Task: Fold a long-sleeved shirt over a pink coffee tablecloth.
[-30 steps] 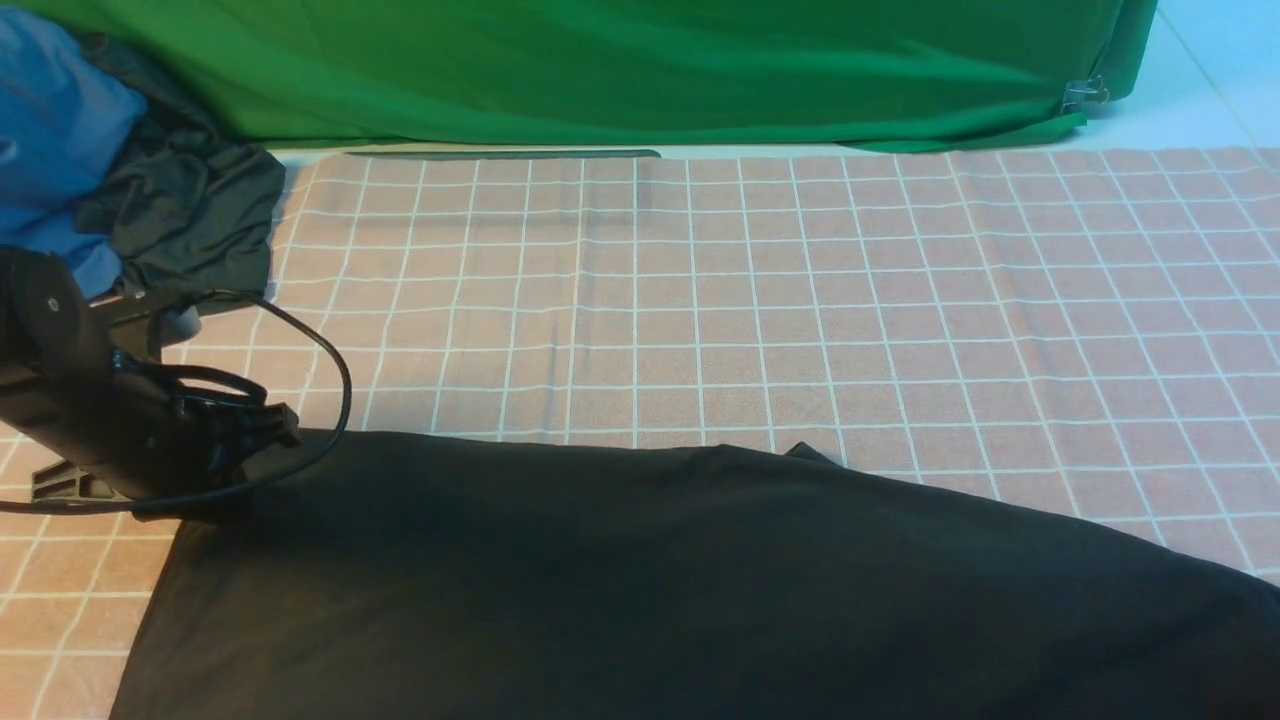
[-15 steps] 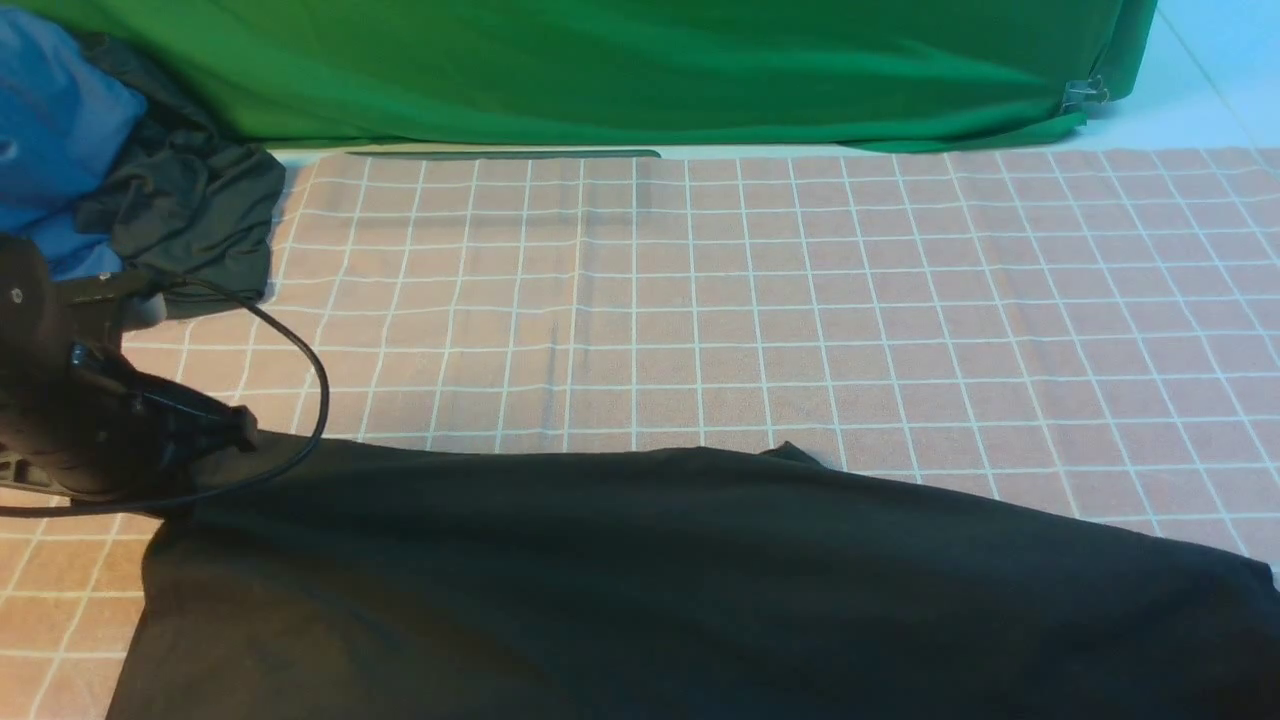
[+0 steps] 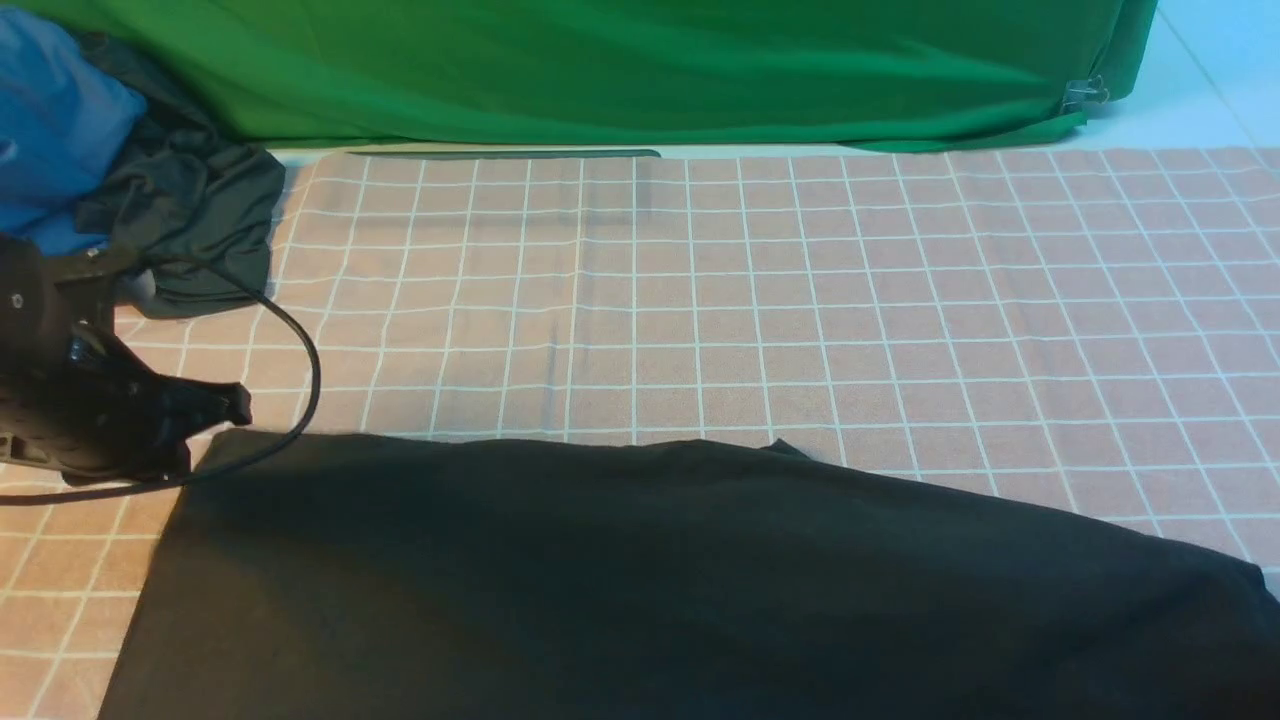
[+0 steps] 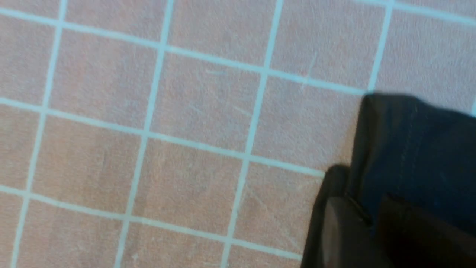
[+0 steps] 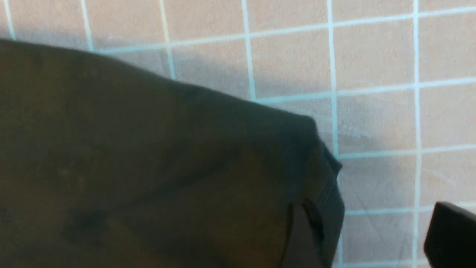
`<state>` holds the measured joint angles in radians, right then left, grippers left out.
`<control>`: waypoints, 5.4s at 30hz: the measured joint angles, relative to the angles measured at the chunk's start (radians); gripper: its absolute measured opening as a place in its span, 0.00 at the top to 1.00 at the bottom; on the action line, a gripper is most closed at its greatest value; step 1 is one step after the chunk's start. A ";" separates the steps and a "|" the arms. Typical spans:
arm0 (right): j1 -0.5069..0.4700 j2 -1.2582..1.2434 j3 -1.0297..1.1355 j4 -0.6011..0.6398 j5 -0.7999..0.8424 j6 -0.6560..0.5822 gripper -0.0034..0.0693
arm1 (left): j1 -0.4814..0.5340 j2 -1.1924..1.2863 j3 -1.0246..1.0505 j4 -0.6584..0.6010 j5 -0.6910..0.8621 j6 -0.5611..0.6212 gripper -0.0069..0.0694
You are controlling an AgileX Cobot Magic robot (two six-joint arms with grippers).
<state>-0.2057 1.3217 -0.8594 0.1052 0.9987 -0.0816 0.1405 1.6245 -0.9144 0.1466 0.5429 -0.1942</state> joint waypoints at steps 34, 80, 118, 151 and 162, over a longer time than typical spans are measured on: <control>0.166 0.368 0.017 -0.035 -0.097 0.042 0.36 | -0.002 -0.524 0.024 -0.370 0.345 0.075 0.89; 0.605 0.189 -0.553 0.369 0.102 0.161 0.76 | -0.002 -0.524 0.024 -0.539 0.336 0.194 0.89; 1.068 0.624 -0.560 0.707 -0.558 0.182 0.42 | -0.002 -0.524 0.024 -0.603 0.343 0.256 0.89; 0.989 0.675 -0.562 0.318 -0.095 -0.030 0.90 | -0.002 -0.524 0.024 -0.598 0.354 0.257 0.89; 1.118 0.667 -0.567 0.314 0.011 -0.102 0.90 | -0.002 -0.524 0.024 -0.586 0.354 0.257 0.89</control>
<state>0.9123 1.9884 -1.4266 0.4194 1.0096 -0.1839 0.1380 1.1004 -0.8905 -0.4391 0.8969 0.0628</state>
